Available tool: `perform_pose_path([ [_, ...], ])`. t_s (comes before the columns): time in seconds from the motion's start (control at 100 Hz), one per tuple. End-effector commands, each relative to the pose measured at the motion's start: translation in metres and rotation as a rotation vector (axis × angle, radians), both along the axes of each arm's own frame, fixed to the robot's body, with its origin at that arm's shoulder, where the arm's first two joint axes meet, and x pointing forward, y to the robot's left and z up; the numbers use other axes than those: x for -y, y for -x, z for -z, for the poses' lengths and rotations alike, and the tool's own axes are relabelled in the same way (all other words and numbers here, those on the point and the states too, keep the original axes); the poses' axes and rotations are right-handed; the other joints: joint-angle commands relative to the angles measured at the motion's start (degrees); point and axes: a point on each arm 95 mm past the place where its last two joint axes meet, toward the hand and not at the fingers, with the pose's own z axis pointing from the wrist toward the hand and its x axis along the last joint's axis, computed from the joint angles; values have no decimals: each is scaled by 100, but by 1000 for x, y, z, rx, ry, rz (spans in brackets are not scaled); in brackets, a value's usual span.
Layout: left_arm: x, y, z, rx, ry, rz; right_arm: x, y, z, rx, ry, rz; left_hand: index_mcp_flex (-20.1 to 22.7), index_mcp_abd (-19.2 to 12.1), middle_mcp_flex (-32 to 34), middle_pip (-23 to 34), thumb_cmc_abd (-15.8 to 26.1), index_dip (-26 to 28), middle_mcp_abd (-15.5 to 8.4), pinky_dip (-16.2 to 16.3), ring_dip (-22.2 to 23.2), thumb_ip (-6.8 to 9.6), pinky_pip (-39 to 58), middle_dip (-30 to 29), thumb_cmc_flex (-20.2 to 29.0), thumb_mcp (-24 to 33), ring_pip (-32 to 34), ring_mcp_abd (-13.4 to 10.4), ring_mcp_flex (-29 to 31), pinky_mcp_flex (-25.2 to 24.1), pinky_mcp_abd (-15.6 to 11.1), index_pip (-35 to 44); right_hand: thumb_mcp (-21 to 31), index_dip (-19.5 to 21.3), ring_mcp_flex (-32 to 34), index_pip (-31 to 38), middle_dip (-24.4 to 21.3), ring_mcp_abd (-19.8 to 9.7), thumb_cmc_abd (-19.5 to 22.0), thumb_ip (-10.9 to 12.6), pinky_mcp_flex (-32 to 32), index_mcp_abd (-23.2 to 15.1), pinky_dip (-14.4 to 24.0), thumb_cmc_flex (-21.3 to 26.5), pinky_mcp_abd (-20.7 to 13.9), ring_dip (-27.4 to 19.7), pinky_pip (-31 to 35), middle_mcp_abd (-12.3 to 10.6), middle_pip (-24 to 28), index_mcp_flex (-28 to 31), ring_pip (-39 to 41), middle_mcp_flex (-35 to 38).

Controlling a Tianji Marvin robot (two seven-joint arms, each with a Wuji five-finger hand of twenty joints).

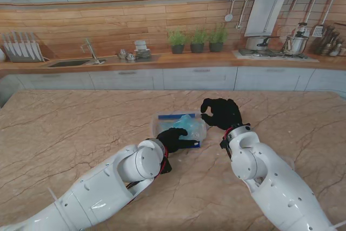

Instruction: Fold the bubble film and place it into the plastic crate

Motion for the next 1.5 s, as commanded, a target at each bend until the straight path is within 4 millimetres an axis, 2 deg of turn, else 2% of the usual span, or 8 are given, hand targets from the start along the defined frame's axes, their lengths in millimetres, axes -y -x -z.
perform_pose_path([
  [0.0, -1, 0, 7, -17, -21, 4, -3, 6, -1, 16, 3, -21, -101, -30, -226, -110, -214, -84, -104, -205, 17, 200, -210, -84, -244, -75, -83, 17, -148, 5, -1, -204, -92, 28, -92, -59, 15, 54, 195, -32, -84, -16, 6, 64, 79, 3, -72, 106, -92, -124, -88, -82],
  [0.33, 6, -5, 9, -69, -232, 134, 6, 23, -4, 79, -2, -34, -138, 30, -269, -222, -493, -248, -57, -244, 93, 224, -313, -138, -147, -28, -206, 46, -173, 10, 7, -503, -199, 40, -72, -64, 27, 41, 245, 13, -71, -28, 21, 22, 73, 18, -69, 88, -83, -128, -77, -58],
  [0.45, 8, -6, 10, -90, -289, 148, 9, 24, -4, 85, -4, -31, -34, 63, -213, -201, -901, -288, -14, -155, 195, 242, -161, -122, 347, 177, -99, 109, -154, 0, 65, -586, -232, 44, -70, -65, 32, 47, 277, 36, -71, -17, 28, 16, 72, 27, -70, 87, -83, -130, -68, -65],
  [0.55, 9, -6, 10, -104, -325, 158, 11, 24, -2, 72, 2, -26, -36, 65, -201, -178, -1021, -290, 6, -111, 226, 252, -75, -112, 543, 327, -37, 141, -130, 12, 68, -605, -257, 43, -81, -72, 33, 42, 289, 45, -71, -33, 32, 17, 72, 30, -71, 87, -87, -138, -71, -72],
  [0.89, 10, -4, 7, 39, -294, 134, 12, 23, 4, 45, 9, -14, -198, -291, -93, -24, -1020, -42, -246, 86, 339, 179, 346, 61, 274, 762, 245, 203, -103, -54, 258, -179, -322, 43, -83, -87, 34, 37, 321, 69, -91, -24, 39, 24, 66, 38, -98, 69, -102, -143, -80, -66],
  [1.24, 9, 3, -5, 159, -269, 172, 18, 22, 9, 41, 20, 9, -290, -686, -111, -117, -1207, 17, -407, 100, 328, 157, 366, 77, -2, 808, 221, 232, -83, -80, 402, 73, -356, 57, -74, -82, 43, 27, 349, 88, -106, -46, 52, 36, 74, 53, -126, 65, -103, -127, -75, -47],
  [1.35, 9, 5, -8, 175, -273, 169, 20, 22, 10, 50, 19, 12, -301, -727, -87, -136, -1171, 32, -534, 118, 316, 150, 378, 82, 9, 850, 190, 256, -61, -84, 406, 132, -354, 67, -42, -64, 50, 21, 354, 89, -98, -72, 59, 34, 74, 62, -128, 54, -85, -94, -56, -12],
  [1.49, 7, 7, -14, 192, -281, 166, 20, 23, 11, 53, 20, 15, -323, -696, -109, -164, -1118, 32, -480, 118, 304, 138, 361, 77, -8, 840, 136, 262, -68, -92, 401, 152, -351, 67, -30, -60, 53, 14, 350, 89, -90, -74, 68, 32, 69, 67, -128, 46, -82, -87, -48, -7],
])
